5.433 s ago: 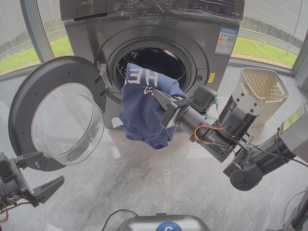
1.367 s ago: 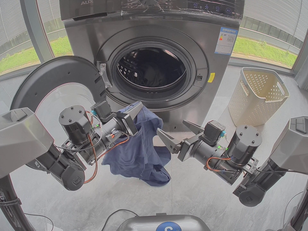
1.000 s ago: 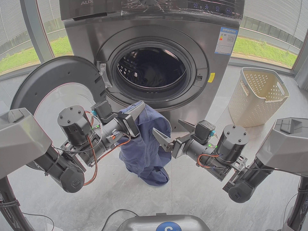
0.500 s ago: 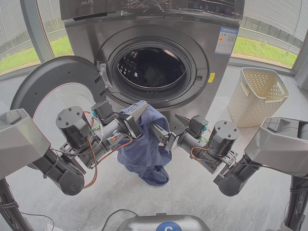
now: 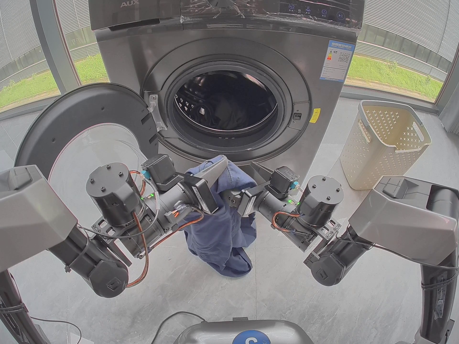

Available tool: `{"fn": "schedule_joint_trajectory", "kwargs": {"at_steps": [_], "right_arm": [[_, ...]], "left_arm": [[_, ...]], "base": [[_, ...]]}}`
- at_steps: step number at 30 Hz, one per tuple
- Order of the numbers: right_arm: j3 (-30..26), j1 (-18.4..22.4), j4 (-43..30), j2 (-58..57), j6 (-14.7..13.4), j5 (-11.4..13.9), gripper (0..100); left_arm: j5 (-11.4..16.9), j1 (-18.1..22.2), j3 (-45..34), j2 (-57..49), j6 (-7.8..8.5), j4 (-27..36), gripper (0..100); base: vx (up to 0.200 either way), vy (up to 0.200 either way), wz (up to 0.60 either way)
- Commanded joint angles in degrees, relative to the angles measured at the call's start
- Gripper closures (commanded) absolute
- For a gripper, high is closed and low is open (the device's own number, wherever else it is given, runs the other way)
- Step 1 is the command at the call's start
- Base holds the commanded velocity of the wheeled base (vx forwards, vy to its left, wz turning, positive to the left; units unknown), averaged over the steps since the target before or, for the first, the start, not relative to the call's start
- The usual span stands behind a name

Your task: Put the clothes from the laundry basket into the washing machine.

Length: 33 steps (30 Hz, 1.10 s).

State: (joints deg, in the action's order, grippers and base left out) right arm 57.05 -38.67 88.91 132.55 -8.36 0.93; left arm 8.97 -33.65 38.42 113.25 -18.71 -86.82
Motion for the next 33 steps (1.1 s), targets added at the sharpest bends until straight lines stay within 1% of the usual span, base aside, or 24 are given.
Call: {"fn": "schedule_joint_trajectory", "kwargs": {"at_steps": [1, 3, 4, 9, 13, 16, 18, 19, 20, 22, 28, 29, 33], "right_arm": [[1.3, -0.1, 0.7, 0.3, -0.2, 0.0, 0], [0.9, -0.4, 0.7, 0.1, 0.0, 0.0, 0], [0.5, -0.5, 0.7, 0.0, 0.0, 0.0, 100], [0.1, -1.4, 0.7, -0.4, -0.1, 0.0, 100], [-0.4, -1.8, 0.7, -0.3, -0.3, 0.0, 100], [-0.7, -2.4, 0.8, -0.4, -0.4, 0.0, 100], [-0.7, -2.9, 0.8, -0.6, -0.5, -0.1, 100], [-0.7, -3.0, 0.8, -0.8, -0.5, -0.2, 100], [-0.8, -3.2, 0.8, -1.5, -0.6, -0.3, 100], [-1.5, -3.2, 0.8, -2.5, -0.6, -0.3, 100], [-2.4, -2.7, 0.9, -5.6, -1.2, -0.5, 100], [-2.4, -2.4, 1.0, -6.4, -1.3, -0.5, 100], [-2.4, -2.0, 0.9, -7.9, -1.3, -0.8, 100]], "left_arm": [[0.0, 0.2, -0.7, 0.9, 0.08, 0.0, 100], [0.0, 0.4, -0.6, 1.7, -0.01, 0.0, 100], [0.0, 0.5, -0.5, 2.0, -0.01, 0.0, 100], [-0.3, 0.2, 0.9, 2.1, -0.01, 1.0, 100], [-2.6, 0.2, 1.9, 2.9, -0.01, 1.1, 100], [-2.7, 0.3, 1.8, 3.2, -0.01, 0.5, 100], [-1.9, 0.5, 1.2, 2.9, 0.08, 1.0, 100], [-1.8, 0.4, 1.0, 2.8, -0.01, 1.1, 0], [-1.2, 0.2, 0.7, 2.7, -0.1, 1.3, 0], [-0.8, 0.2, 0.8, 2.9, -0.45, 1.0, 0], [-1.5, 1.0, 0.1, 2.9, -0.71, 0.3, 0], [-1.5, 2.1, -0.5, 2.5, -0.71, 0.2, 0], [-1.5, 3.8, -1.9, 2.0, -0.62, -0.7, 0]], "base": [[0.0, 0.0, 0.0], [0.0, 0.0, 0.0], [0.0, 0.0, 0.0], [0.0, 0.0, 0.0], [0.0, 0.0, 0.0], [0.0, 0.0, 0.0], [0.0, 0.0, 0.0], [0.0, 0.0, 0.0], [0.0, 0.0, 0.0], [0.0, 0.0, 0.0], [0.0, 0.0, 0.0], [0.0, 0.0, 0.0], [0.0, 0.0, 0.0]]}}
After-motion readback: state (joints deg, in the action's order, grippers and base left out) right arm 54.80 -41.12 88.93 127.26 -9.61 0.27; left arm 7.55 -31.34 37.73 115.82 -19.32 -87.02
